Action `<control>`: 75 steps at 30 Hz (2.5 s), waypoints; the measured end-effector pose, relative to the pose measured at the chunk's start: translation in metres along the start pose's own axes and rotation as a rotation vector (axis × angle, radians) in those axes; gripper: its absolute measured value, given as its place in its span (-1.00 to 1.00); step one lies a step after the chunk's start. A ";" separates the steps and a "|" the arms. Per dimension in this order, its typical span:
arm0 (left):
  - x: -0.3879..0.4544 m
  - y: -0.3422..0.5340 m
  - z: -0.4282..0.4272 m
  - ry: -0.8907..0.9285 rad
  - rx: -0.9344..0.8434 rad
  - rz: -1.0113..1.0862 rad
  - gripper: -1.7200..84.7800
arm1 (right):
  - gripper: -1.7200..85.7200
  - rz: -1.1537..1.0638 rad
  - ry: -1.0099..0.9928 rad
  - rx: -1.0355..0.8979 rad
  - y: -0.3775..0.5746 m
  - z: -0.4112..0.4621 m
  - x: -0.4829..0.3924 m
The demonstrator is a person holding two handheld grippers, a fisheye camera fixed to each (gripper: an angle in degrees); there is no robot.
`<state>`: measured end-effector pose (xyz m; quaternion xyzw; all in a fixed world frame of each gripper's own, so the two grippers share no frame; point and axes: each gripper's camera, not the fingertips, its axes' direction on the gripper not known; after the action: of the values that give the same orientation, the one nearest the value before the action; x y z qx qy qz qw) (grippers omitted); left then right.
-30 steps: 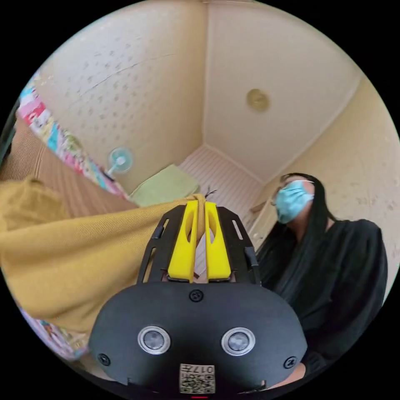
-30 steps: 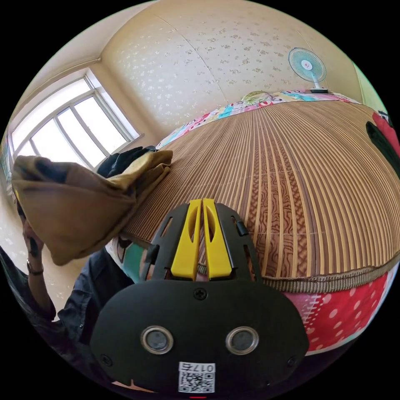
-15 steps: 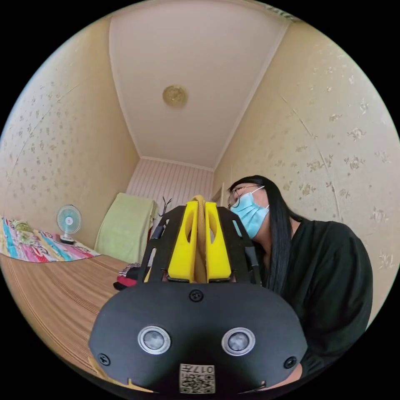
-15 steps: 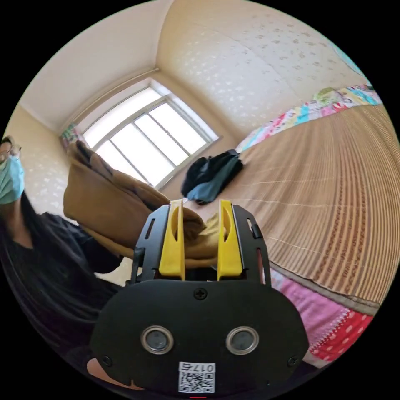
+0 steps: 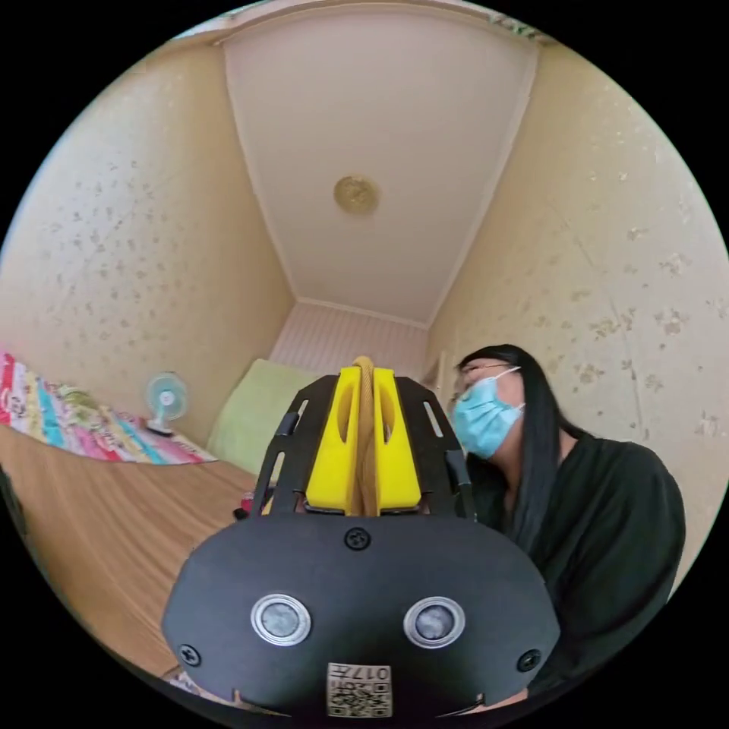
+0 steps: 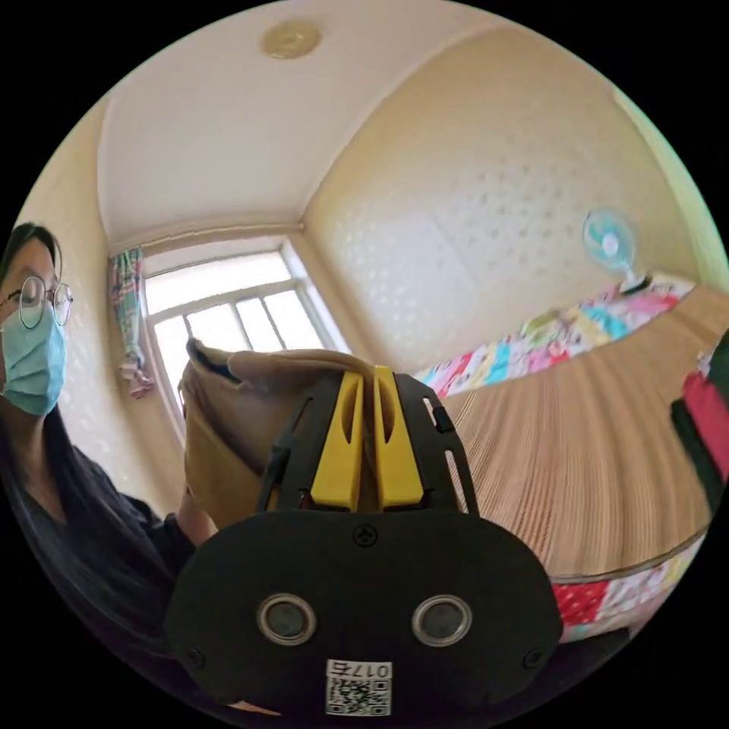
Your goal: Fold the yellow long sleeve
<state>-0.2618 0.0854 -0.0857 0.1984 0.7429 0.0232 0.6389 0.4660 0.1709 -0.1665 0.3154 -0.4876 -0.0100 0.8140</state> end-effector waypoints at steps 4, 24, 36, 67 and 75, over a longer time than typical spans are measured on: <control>0.011 0.012 0.012 -0.176 -0.043 0.053 -0.93 | -0.88 -0.143 0.119 0.237 -0.029 -0.046 -0.085; -0.327 -0.082 0.299 -1.223 -0.640 -0.076 -0.73 | -0.75 0.031 0.537 -0.358 -0.221 0.287 0.096; -0.393 0.304 0.354 -1.040 -1.041 -0.201 -0.76 | -0.75 0.111 0.555 -0.830 0.147 0.354 0.190; -0.246 0.369 0.185 -1.194 -1.058 -0.132 -0.73 | -0.92 -0.026 0.418 -0.433 0.316 0.181 0.152; -0.209 0.241 0.058 -0.870 -0.447 -0.448 -0.91 | -0.93 -0.032 0.424 -0.402 0.331 0.171 0.146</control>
<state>-0.1200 0.2265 0.1698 -0.1146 0.4107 -0.0403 0.9036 0.3093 0.3024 0.1774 0.1506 -0.2896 -0.0530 0.9437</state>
